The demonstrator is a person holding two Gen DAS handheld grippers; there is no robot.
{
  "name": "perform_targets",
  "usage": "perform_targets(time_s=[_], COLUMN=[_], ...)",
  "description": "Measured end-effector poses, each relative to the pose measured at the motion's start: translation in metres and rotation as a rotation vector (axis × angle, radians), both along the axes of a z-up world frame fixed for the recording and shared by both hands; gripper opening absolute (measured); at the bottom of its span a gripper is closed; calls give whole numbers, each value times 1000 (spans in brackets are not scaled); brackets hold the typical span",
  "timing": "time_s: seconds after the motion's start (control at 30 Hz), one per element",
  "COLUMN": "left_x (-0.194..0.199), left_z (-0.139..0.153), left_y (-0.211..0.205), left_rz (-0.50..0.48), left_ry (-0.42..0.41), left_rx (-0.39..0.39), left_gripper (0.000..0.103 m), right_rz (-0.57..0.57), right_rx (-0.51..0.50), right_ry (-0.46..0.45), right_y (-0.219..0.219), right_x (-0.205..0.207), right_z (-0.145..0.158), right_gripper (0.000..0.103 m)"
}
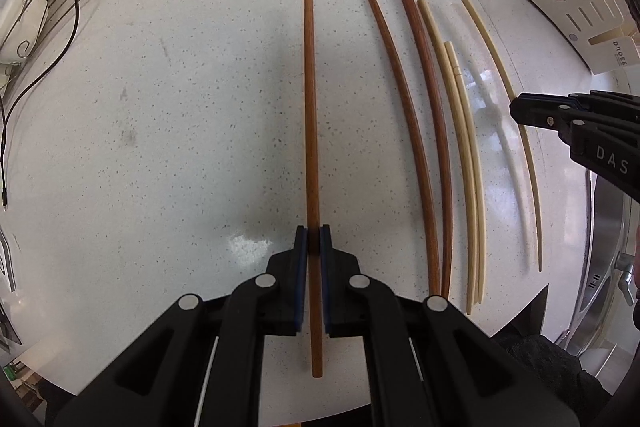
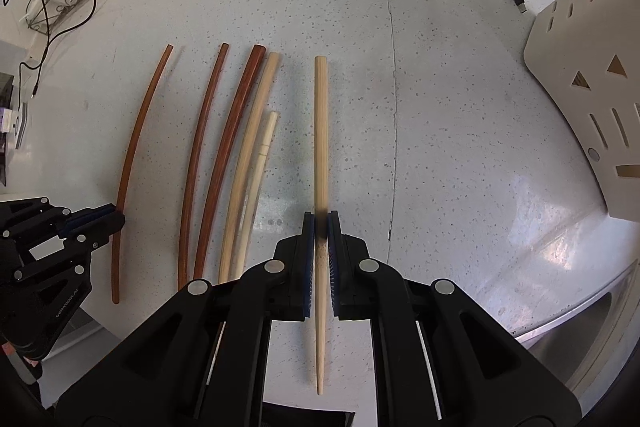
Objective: Organize utensils
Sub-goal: 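Lift both held chopsticks and carry them toward the cream holder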
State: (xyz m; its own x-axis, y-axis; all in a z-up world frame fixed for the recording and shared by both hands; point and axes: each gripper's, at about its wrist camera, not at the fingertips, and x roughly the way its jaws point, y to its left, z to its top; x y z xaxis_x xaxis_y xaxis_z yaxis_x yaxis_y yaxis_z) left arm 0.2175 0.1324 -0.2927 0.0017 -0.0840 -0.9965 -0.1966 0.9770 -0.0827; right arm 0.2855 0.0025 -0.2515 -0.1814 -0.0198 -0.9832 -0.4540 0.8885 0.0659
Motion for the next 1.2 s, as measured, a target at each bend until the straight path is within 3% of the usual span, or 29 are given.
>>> perform_targets(time_s=[0.3,0.5,0.73,1.07,1.2], left_x=[7,14,4,31,50], left_z=[37,76,125,183,203], left_y=[2,-3,-8,-31,-44], left_rz=[24,39,-15,-66,-103], left_ry=[-136,-288,-453,-661,-697], left_rx=[-5,-51,-87,-83,-97], left_gripper=[6,6,6,6,6], right_rz=[-100,-179,-259,-327,-314], right_rx=[58,111,179,262,306], right_ry=[-85,-169,-293,-545,-672], right_y=[-30,-55,-73,-104,-119], right_x=[6,15,27,38,43], right_z=[38,79,138,226,260], right_gripper=[6,6,6,6,6])
